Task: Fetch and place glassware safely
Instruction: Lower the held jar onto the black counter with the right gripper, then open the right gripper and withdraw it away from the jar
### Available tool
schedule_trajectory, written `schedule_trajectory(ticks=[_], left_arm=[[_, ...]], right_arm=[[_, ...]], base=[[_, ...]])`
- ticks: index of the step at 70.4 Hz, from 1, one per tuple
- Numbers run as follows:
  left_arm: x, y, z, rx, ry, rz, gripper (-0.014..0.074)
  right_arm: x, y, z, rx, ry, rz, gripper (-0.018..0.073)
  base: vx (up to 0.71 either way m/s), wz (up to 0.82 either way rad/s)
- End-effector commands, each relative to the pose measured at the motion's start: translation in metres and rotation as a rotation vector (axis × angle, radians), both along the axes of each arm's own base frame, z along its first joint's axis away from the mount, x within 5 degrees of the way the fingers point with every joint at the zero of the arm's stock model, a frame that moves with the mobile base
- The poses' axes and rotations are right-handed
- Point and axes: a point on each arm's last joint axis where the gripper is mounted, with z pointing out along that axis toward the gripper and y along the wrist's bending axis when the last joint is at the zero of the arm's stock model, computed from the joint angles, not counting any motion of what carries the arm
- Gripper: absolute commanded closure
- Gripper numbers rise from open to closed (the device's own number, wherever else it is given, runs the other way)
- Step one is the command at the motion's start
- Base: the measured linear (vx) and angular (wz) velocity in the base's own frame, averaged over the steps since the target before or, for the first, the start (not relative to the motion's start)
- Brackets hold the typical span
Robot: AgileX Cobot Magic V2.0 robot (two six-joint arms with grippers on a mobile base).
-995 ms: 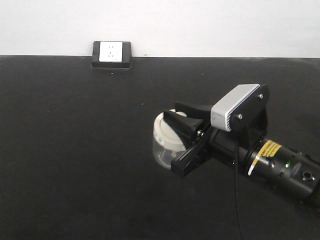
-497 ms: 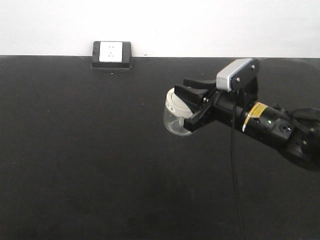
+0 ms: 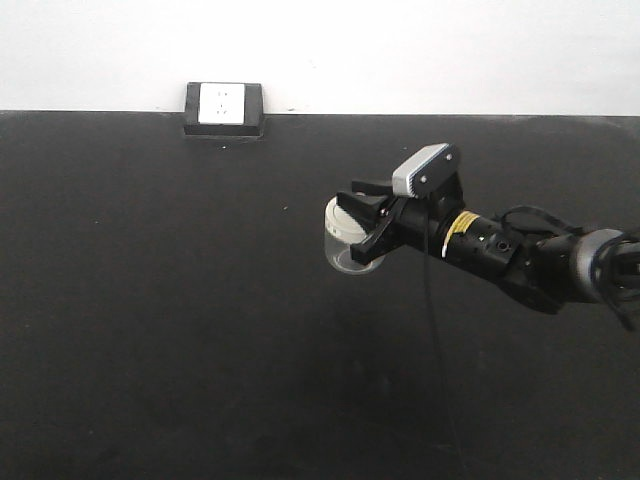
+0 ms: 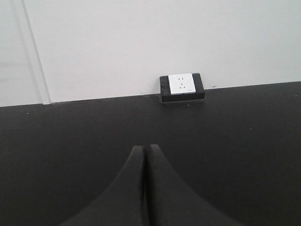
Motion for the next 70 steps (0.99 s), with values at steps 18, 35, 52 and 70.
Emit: schedule_trajectory(ticks=[18,35,52,70], left_arm=[[0.0,-0.001,0.015,-0.015,-0.087,-0.007,0.0603],[0.0,-0.001,0.015,-0.015,-0.087,-0.007,0.0603],[0.0,-0.001,0.015,-0.015,-0.087,-0.007,0.0603],[0.0,-0.001,0.015,-0.015,-0.087,-0.007,0.0603]], right_arm=[[0.008,0.004,0.001,0.074,-0.15,0.056,0.056],[0.009,0.004,-0.008,0.066,-0.129,0.053,0.056],[0.009,0.004,-0.008,0.071,-0.122,0.055,0.0535],[0.007,0.005,-0.008,0.058,-0.123,0.078,0.0279]], base=[[0.0,0.0],[0.0,0.0],[0.0,0.0],[0.0,0.0]])
